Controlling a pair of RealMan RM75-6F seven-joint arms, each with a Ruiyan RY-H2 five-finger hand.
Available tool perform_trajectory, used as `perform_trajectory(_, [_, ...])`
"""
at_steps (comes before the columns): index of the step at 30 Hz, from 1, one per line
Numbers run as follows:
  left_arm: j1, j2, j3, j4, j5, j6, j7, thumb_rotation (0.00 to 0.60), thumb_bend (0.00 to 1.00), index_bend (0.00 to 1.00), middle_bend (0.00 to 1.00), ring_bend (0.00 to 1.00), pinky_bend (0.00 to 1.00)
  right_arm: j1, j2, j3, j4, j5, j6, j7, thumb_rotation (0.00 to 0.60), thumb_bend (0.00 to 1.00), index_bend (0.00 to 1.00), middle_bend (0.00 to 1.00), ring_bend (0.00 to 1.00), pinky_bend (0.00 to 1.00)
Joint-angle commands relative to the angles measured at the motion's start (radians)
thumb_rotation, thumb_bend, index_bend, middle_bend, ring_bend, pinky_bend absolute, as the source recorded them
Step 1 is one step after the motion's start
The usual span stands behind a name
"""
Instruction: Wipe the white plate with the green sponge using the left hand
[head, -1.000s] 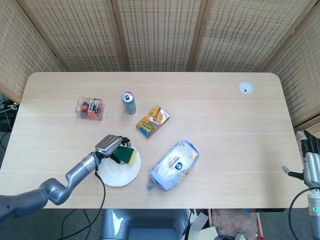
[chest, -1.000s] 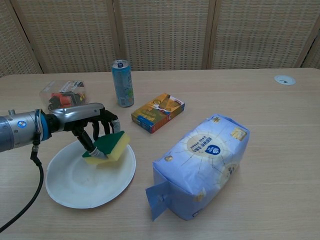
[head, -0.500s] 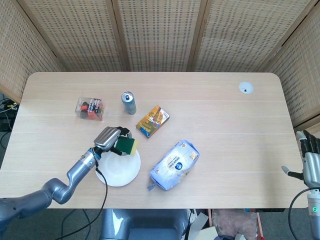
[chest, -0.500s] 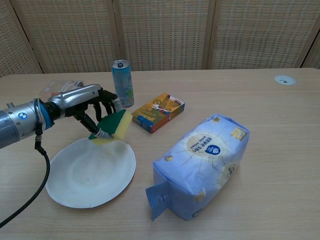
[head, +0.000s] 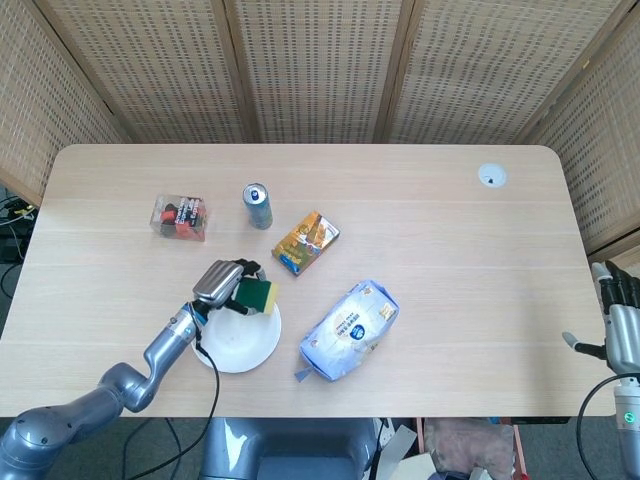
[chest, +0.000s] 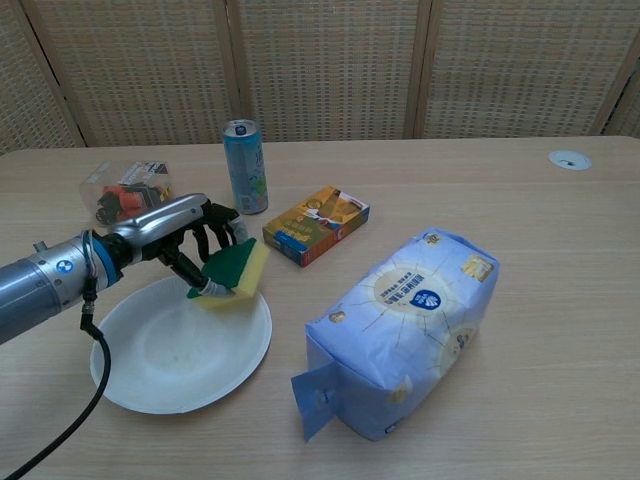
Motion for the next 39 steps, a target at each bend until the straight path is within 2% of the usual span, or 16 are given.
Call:
perform_trajectory(1, [0.006,-0.036,0.003,0.048,0.003,0.012,-0.024,0.600,0.00,0.55,0.43,0.37,0.46,-0.001,0.001,0.000,0.000,-0.001,0.001,0.002,0.600,0.00,0.00,0.00,0.00,0.00])
perform_trajectory(7, [0.013,-0.065,0.012,0.097,0.018,0.045,-0.054,0.600,0.00,0.55,0.43,0.37,0.45,-0.001,0.003,-0.002,0.001,-0.004,0.000,0.007,0.600,0.00,0.00,0.00,0.00,0.00])
perform_trajectory(17, [0.007,-0.032,-0.020,0.076,0.020,0.131,-0.081,0.600,0.00,0.55,0.43,0.37,0.45,-0.004,0.006,-0.003,-0.005,-0.011,0.008,0.010,0.600,0.00,0.00,0.00,0.00,0.00])
perform_trajectory(21, [0.015,-0.018,-0.025,0.073,-0.001,0.100,-0.075,0.600,0.00,0.55,0.43,0.37,0.45,-0.004,0.006,-0.005,-0.008,-0.015,0.010,0.008,0.600,0.00,0.00,0.00,0.00,0.00])
perform_trajectory(28, [0.022,-0.076,-0.015,0.159,-0.018,0.036,-0.089,0.600,0.00,0.55,0.43,0.37,0.45,-0.002,0.009,-0.002,-0.013,-0.004,0.001,0.008,0.600,0.00,0.00,0.00,0.00,0.00])
perform_trajectory(39, [0.016,-0.094,-0.005,0.178,0.001,0.058,-0.110,0.600,0.00,0.55,0.43,0.37,0.45,-0.006,0.013,-0.002,-0.019,-0.003,0.005,0.014,0.600,0.00,0.00,0.00,0.00,0.00])
